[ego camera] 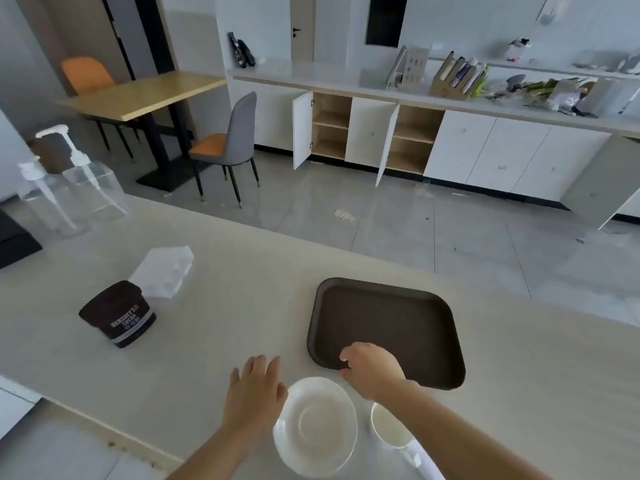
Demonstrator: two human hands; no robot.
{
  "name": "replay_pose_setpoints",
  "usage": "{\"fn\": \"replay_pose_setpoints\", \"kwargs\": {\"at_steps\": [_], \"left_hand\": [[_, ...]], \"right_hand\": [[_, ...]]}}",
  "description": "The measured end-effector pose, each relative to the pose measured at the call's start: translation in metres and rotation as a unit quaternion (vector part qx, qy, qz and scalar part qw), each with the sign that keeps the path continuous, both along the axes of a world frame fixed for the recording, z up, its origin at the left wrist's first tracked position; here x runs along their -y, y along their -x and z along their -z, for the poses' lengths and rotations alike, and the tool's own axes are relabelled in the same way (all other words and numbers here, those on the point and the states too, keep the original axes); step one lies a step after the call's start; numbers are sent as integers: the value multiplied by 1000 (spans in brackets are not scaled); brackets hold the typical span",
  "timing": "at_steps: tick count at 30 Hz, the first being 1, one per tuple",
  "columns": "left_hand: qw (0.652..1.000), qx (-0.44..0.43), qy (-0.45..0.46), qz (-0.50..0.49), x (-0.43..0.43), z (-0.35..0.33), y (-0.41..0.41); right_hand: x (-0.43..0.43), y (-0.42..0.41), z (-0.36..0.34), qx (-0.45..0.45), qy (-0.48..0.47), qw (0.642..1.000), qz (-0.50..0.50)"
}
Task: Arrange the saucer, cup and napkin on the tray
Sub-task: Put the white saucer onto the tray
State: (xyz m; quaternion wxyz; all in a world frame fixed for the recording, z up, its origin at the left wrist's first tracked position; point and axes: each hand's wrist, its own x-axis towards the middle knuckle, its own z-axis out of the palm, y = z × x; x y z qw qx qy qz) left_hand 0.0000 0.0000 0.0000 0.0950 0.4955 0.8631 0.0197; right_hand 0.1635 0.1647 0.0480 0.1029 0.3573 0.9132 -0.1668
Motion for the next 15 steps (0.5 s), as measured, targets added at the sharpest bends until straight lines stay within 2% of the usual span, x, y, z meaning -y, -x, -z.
{"fn": "replay_pose_setpoints", "kwargs": {"at_steps": [10,15], "left_hand": [[999,15,45,-11,5,33,18],[999,18,22,-42,-5,45,27]], "right_hand": [[10,14,33,74,53,996,-6],[11,19,47,87,84,993,-3]]}}
